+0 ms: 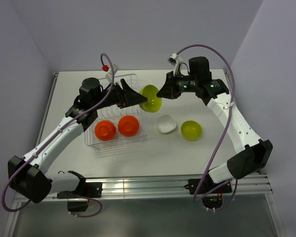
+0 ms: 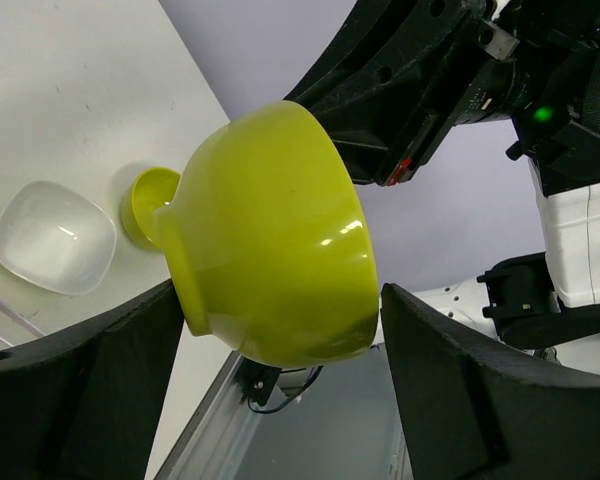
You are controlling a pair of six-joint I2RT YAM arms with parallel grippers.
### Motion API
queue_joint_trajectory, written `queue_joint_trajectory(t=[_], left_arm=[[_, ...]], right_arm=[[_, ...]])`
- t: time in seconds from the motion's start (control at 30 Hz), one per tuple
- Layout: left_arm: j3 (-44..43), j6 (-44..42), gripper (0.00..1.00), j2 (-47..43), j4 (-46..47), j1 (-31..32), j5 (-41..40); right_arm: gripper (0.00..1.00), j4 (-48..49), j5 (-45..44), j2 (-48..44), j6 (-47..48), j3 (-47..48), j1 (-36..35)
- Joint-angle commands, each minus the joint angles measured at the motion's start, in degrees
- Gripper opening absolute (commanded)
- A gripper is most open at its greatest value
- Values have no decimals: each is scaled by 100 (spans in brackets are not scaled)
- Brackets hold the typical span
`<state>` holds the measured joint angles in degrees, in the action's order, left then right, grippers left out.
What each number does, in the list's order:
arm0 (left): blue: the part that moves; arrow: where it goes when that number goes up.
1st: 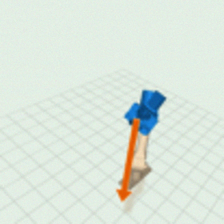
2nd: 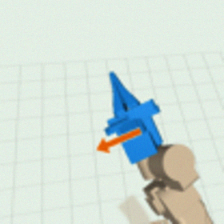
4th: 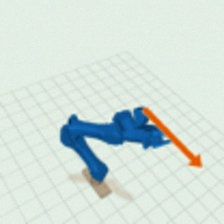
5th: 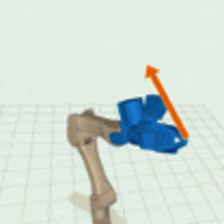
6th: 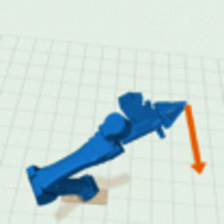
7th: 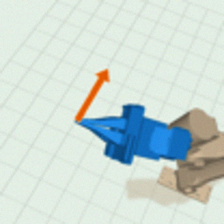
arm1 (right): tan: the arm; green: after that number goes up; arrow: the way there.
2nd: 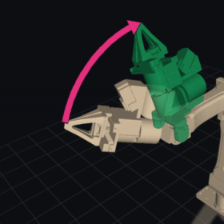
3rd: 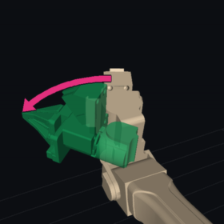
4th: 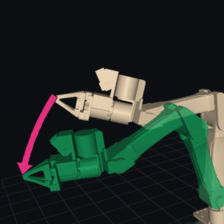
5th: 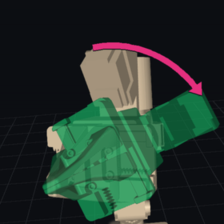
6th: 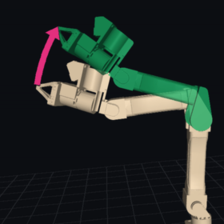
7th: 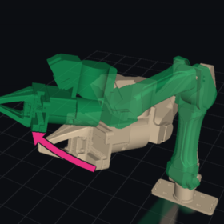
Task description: Load the bowls into the dish rack
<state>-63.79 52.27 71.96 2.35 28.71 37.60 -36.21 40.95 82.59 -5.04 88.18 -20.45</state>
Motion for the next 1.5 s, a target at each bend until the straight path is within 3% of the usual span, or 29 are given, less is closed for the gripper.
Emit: queue_joint_trajectory(t=[0.0,0.07,0.13,0.23,0.27,0.37,0.43,0.5,0.53,0.57,0.63,0.9,0.93,1.03,1.1,1.23,1.27,1.47], left_arm=[[95,160,81,10,240,38,150],[112,169,77,37,240,38,151],[104,187,65,63,240,47,151],[130,178,40,72,266,38,124],[139,169,24,72,275,38,107],[174,134,0,37,292,38,80],[183,117,0,20,292,38,80],[191,55,0,-24,266,38,54],[183,38,0,-25,240,30,37],[183,-15,0,-33,222,12,2],[209,-15,0,-68,213,-23,-34],[210,-182,0,-68,-32,-392,-315],[174,-260,0,-60,-120,-453,-446],[-80,-752,0,10,-664,-664,-831],[-308,-1253,0,46,-1076,-796,-1148],[-748,-2193,0,186,-1798,-823,-2431],[-862,-2534,0,247,-1852,-823,-2973],[-899,-3922,0,519,-1738,-823,-4523]], right_arm=[[0,202,-175,-76,12,278,-56],[0,193,-175,-76,20,270,-91],[0,193,-192,-102,55,244,-135],[0,184,-201,-120,82,191,-170],[0,167,-184,-111,91,165,-170],[0,123,-245,-76,117,182,-188],[1,88,-280,-6,126,225,-179],[12,52,-298,29,117,252,-188],[18,61,-298,73,100,270,-188],[31,70,-298,82,82,278,-188],[43,70,-307,100,56,296,-188],[70,79,-473,65,-24,287,-179],[78,70,-500,30,-15,313,-188],[82,52,-553,-23,-6,305,-144],[95,70,-544,-85,-41,279,-56],[100,17,-492,-120,-85,252,128],[100,-9,-439,-120,-85,252,164],[100,-27,-403,-173,-102,217,313]])
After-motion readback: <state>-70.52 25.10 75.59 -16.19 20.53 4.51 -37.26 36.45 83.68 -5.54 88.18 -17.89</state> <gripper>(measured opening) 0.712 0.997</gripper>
